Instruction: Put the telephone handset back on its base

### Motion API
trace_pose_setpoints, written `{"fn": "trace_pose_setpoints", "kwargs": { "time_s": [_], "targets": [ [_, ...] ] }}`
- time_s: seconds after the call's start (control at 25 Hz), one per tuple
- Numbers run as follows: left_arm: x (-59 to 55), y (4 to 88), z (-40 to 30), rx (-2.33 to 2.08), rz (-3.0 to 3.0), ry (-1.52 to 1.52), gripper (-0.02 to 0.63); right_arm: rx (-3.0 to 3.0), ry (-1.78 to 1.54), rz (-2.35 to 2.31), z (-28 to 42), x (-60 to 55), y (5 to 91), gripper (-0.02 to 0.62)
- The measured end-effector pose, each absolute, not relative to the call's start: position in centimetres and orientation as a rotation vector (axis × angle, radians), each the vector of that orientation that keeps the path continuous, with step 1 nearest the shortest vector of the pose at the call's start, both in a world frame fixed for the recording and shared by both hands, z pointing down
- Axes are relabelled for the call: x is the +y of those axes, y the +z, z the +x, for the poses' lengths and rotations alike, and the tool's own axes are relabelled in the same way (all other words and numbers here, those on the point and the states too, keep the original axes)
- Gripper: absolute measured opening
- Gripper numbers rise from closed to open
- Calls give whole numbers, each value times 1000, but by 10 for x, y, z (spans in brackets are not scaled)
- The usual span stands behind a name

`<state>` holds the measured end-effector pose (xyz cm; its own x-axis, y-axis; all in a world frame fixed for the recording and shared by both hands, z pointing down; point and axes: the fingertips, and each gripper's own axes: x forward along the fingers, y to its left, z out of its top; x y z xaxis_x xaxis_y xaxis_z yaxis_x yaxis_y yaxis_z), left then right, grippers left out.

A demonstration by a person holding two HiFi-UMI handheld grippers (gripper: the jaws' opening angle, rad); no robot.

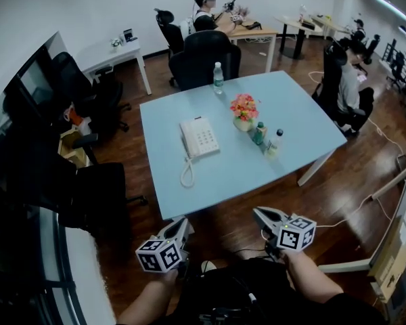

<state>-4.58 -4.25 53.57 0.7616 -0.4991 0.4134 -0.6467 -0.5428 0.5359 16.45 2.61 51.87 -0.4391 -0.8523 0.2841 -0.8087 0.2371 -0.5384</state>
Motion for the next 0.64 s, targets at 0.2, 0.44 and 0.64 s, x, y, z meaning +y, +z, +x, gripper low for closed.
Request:
{"fn": "trace_pose_setpoints", "kwargs": {
  "time_s": [0.2,0.44,0.64],
  "targets": [
    [-18,534,-21,-908,2235,258,0,2492,-926,-1601,199,51,512,3],
    [39,530,55,-865,2243,254,0,2526,-920,-1587,250,110,499,3],
    [90,502,144,-740,2292,232,0,2494,-917,-1656,306,178,474,3]
  ]
}}
